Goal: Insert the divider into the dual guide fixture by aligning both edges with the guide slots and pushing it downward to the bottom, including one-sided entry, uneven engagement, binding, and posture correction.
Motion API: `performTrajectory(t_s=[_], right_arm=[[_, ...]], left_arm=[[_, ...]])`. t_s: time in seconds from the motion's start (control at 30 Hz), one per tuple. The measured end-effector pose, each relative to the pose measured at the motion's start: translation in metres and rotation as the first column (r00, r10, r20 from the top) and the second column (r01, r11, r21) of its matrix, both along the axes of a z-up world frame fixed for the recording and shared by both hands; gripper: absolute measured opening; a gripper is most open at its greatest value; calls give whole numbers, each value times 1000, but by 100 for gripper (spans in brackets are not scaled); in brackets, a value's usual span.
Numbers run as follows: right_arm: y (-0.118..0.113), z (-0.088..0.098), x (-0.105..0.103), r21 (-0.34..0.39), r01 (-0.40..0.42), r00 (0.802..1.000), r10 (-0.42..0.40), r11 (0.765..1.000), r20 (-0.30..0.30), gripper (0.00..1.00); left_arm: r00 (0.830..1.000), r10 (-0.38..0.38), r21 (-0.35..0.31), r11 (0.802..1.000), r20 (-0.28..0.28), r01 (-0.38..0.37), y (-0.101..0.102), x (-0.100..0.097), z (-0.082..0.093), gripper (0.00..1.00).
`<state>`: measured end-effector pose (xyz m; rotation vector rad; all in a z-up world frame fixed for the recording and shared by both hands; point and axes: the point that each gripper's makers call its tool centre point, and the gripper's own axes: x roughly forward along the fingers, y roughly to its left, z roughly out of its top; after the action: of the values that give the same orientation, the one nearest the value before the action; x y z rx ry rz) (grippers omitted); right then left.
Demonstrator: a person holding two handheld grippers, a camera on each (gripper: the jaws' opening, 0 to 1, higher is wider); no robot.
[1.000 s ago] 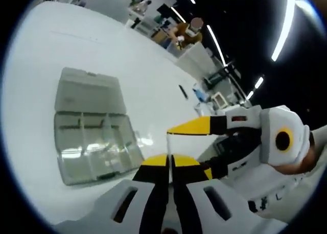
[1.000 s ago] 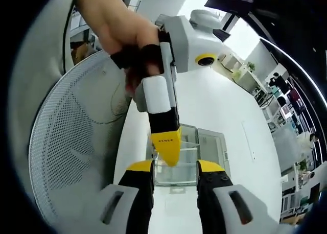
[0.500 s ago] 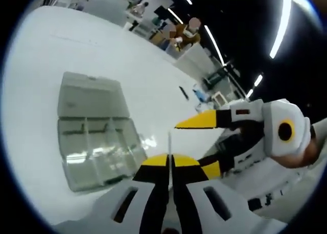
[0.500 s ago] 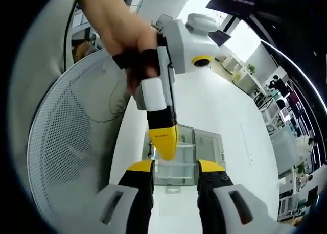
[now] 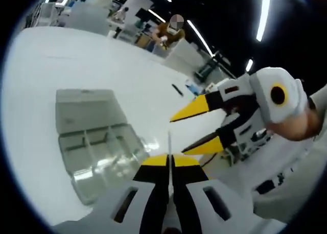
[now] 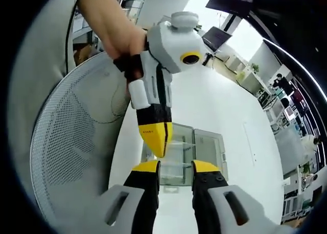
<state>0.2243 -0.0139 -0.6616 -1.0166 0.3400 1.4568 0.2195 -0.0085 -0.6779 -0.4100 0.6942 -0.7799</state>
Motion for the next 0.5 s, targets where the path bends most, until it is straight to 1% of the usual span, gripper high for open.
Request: performTrajectory(t_s=[0.07, 0.13, 0.23, 0.33, 0.4, 0.5], right_arm=[[-1, 0, 0, -2, -5, 1000, 5, 1000, -10, 19], [-1, 0, -1, -5, -10, 999, 10, 1000, -32, 18], [-2, -1, -2, -14, -25, 998, 24, 1000, -52, 15], [-3, -2, -3, -24, -41, 995, 38, 999, -87, 15], [-4, -3, -2, -27, -45, 995, 42, 999, -94, 14], [-4, -4, -3, -33, -59, 991, 55, 998, -119, 12]], left_arm=[[1000, -8, 13, 1000, 11, 8, 1, 0, -1, 0], [999, -24, 28, 999, 29, 24, 2, 0, -3, 0], [996, -61, 58, 997, 69, 57, 1, -1, -3, 0], [988, -99, 84, 992, 121, 89, -1, -1, -2, 0], [986, -113, 98, 990, 122, 101, -1, -2, -3, 0], [980, -139, 118, 985, 144, 123, -2, -3, -4, 0]])
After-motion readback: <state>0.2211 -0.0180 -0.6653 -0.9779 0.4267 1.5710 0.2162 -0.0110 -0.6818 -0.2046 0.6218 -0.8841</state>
